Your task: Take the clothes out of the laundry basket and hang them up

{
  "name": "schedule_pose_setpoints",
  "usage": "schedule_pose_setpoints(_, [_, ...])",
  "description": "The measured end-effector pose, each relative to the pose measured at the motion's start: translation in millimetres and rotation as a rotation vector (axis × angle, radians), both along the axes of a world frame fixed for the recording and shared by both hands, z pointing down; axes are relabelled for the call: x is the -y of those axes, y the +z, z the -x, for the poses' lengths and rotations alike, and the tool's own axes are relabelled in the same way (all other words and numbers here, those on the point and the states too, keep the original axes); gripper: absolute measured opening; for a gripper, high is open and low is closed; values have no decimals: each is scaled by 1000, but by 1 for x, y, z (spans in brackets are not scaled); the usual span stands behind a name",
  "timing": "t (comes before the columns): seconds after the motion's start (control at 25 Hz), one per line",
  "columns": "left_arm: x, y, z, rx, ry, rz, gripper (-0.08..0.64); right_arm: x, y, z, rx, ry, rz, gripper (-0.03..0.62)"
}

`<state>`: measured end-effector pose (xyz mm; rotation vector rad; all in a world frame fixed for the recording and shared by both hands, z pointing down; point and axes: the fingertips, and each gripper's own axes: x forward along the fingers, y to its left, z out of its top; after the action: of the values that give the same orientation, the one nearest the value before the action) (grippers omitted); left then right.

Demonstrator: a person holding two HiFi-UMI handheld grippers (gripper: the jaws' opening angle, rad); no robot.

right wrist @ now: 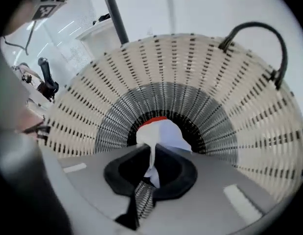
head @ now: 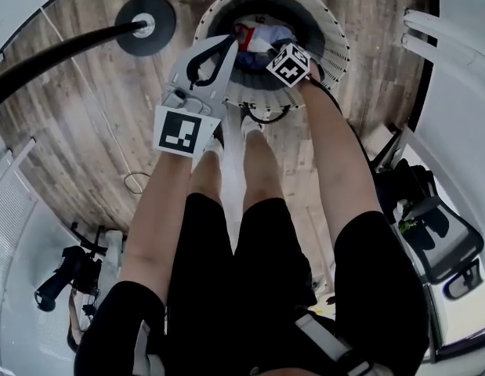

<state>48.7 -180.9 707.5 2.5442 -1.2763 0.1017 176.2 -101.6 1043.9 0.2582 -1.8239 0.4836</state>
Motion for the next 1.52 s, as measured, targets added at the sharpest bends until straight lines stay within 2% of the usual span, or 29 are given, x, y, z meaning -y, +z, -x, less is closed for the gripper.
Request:
schedule_pose_setpoints(0.4, [-29,-122,16,21,9,-29,3,16,-169,2,63,93,-117,20])
schedule_pose_setpoints(0.68, [-51,-218,28,33,7,-93,3,20,-310,18,165,148,-248,18])
schedule_pose_setpoints(1.04, [-76,-321,55,46,-20,-133,3,25,-480,32,277,188,-414,18])
schedule_pose_setpoints(1.32, [-87,-386,75,96,-24,-146,3,21,-617,51,362,167,-547,18])
schedule_pose_setpoints(1.52, [-101,-439,86,89,-32,-166,3,5,-704,74,418,110,-629,18])
